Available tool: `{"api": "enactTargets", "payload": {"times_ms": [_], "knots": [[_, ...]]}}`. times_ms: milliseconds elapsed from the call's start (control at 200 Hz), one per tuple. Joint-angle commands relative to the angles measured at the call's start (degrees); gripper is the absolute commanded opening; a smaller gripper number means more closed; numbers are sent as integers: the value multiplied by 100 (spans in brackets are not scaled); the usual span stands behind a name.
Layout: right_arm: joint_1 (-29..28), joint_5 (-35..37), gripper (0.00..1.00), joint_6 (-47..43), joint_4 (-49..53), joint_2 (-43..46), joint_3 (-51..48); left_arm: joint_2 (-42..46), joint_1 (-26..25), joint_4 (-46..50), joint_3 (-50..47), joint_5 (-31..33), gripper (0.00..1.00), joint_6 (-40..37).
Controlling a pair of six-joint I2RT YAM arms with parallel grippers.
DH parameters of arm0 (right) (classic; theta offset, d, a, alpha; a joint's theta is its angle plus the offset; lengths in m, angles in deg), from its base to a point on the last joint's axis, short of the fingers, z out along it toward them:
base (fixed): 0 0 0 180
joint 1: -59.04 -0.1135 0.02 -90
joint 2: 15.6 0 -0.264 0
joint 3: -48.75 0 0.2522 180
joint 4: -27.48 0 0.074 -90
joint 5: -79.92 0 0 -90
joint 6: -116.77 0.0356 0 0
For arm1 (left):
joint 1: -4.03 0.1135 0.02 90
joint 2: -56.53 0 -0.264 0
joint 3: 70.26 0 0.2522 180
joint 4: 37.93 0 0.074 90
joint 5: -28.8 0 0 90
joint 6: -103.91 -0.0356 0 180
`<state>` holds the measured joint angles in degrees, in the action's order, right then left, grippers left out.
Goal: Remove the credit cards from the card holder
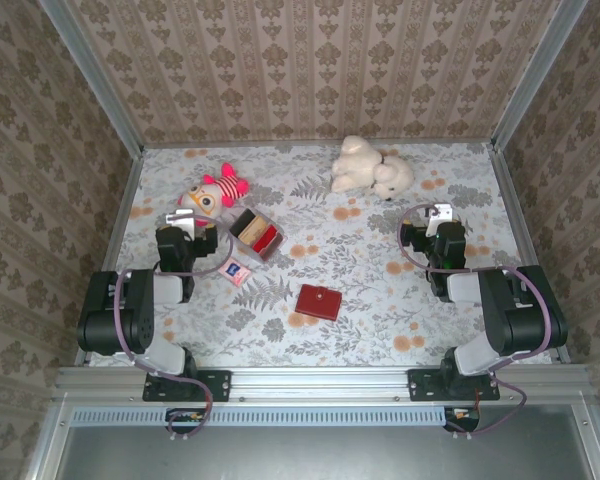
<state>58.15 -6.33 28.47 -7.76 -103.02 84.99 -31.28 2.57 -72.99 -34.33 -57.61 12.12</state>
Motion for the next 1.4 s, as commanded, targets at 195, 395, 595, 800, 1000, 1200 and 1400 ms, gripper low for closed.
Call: {"api": "enactTargets", "payload": {"times_ms": [195,395,595,800,1000,1200,1400], "knots": [[27,-124,100,6,31,-42,107,-22,5,-36,100,-78,100,-103],[5,-78,100,-12,-68,-8,43,15,-62,-146,15,-336,100,-287],[-59,258,100,20,146,629,-127,424,-253,-338,-255,112,100,-378],[-280,536,100,367,2606,2111,672,1722,-346,2204,331,707,100,395],[-581,1091,100,1834,5613,2788,1759,2660,-536,4714,1157,895,100,1372],[-629,55,100,2751,7142,2843,2143,3292,-548,6620,1849,691,100,2363],[-1463,-378,100,2560,7512,3050,1962,3738,-549,7331,2019,300,100,2476]]}}
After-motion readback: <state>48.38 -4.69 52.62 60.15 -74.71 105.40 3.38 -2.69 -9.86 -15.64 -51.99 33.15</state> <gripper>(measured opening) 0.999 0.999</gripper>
